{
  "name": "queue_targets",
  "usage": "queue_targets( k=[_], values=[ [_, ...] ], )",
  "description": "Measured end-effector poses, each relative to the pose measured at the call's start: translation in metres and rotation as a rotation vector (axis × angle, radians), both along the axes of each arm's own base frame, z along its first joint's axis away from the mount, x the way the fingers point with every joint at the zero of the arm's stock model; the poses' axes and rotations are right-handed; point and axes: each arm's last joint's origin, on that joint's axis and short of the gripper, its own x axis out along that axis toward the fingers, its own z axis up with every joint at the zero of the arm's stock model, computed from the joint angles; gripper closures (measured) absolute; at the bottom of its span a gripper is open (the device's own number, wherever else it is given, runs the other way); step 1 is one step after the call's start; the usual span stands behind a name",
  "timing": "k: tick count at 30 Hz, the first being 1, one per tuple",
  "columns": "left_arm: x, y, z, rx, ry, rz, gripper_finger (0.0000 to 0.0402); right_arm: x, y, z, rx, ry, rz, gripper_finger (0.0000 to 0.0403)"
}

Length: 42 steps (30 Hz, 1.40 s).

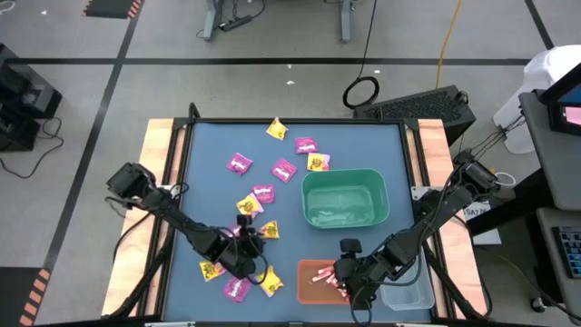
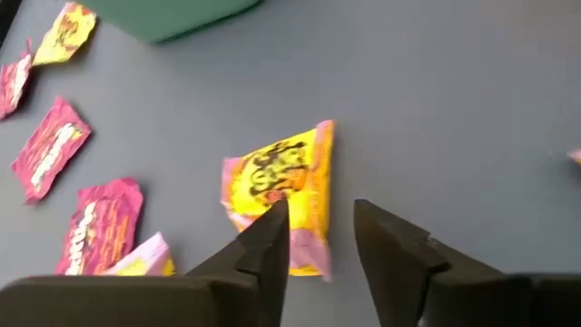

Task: Sort candy
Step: Put the yellow candy pack into the green bin

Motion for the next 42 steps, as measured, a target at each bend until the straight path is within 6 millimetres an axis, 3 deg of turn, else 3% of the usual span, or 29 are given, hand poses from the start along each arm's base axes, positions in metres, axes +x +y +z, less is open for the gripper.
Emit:
queue_targets(
  k=[6,10,16,24,32,37,42],
  values=[
    [0.003,0.005,0.0,-0.012,-0.004,0.032,0.0207,0.0,-0.001,0.0,-0.021,-0.014,-0.002,0.0213],
    [0.005,0.01,0.0,-0.018,0.005,0.044,0.0199,0.0,-0.001,0.0,-0.021,-0.014,-0.002,0.0213],
    [0.006,0.018,-0.003,-0.047,0.079,0.042,0.025,0.0,0.0,0.0,-0.02,-0.014,-0.004,0.0213],
    [0.006,0.019,-0.003,-0.04,0.095,0.017,0.0388,0.001,0.0,0.0,-0.021,-0.017,0.0,0.0213],
    [0.007,0.014,0.007,-0.04,0.074,-0.016,0.0396,0.001,0.0,0.0,-0.021,-0.021,0.001,0.0213],
    [0.015,0.008,0.032,-0.032,0.012,-0.078,0.0396,0.003,-0.001,0.002,-0.085,-0.089,-0.014,0.0213],
    [0.023,0.003,0.067,-0.029,-0.078,-0.138,0.0395,0.014,0.001,0.013,-0.22,-0.317,-0.014,0.0213]
  ],
)
